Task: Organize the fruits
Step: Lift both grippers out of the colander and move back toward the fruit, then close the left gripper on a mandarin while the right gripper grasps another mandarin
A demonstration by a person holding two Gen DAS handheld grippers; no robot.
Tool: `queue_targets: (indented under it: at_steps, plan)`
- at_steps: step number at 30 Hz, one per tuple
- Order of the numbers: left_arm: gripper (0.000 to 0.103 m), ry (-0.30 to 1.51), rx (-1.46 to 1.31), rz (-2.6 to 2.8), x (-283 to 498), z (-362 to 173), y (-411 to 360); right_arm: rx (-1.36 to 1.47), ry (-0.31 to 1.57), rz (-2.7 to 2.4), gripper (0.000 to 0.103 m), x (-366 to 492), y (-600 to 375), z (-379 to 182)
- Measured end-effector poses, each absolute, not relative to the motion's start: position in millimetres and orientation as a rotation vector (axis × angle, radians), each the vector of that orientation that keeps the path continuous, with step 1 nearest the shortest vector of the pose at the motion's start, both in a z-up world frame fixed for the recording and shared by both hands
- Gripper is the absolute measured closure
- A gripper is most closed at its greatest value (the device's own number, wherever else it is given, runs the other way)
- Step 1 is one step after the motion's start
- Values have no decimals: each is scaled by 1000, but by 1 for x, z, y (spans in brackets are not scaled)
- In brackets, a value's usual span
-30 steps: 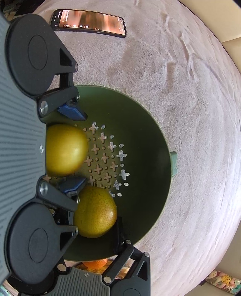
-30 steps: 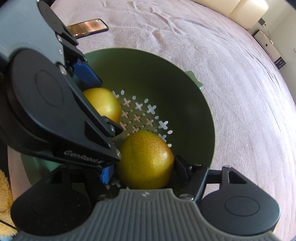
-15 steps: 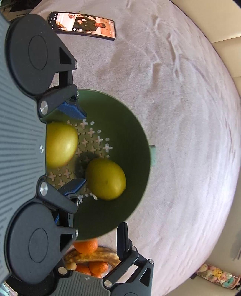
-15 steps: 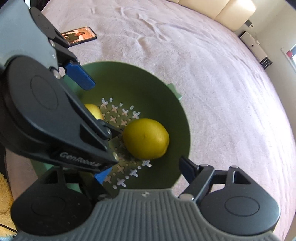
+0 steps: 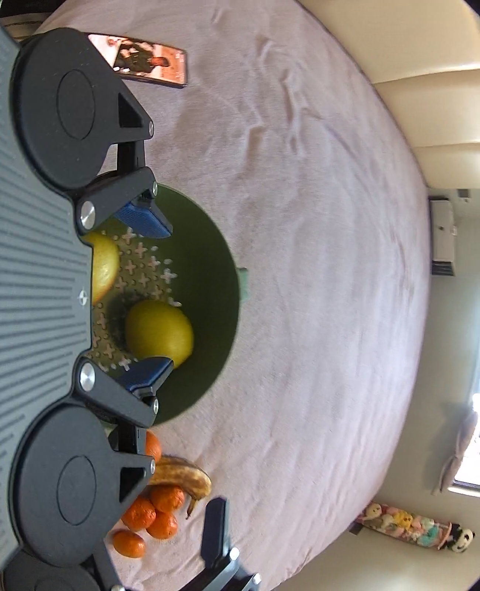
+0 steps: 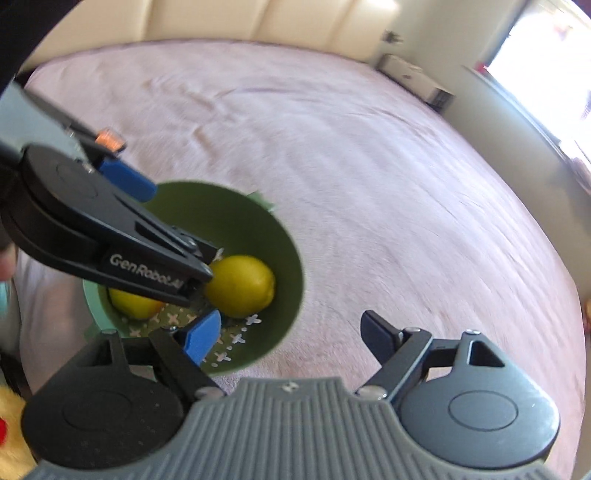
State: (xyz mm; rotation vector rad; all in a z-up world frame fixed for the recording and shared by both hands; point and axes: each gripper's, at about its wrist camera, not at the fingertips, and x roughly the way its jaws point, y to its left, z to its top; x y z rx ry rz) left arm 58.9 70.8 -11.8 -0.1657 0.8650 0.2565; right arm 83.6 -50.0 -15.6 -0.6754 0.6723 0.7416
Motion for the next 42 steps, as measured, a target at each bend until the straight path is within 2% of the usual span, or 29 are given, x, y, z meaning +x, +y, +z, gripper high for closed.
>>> queue_targets:
  at_steps: [8,13,26,29,36,42]
  plan:
    - [16,772,-123,141,50,0,36,-440,686,550,23,61,-103,-2]
    - [16,753,-86,59,45,-4,9,-293,721,430,19,57,-147,-7]
    - [16,832,-53,-131,48,-38,-45,-182,855,197,18,54,-216,-48]
    - [19,853,-46,-143,50,-46,-51,-144,887,192,19,61,-225,-58]
    - [22,861,-36,-142,58,-59,-62,-69,917,163,29,77,-234,-65]
    - [25,827,170,-54,71,-71,-83,-1,939,125,38,95,-243,-74]
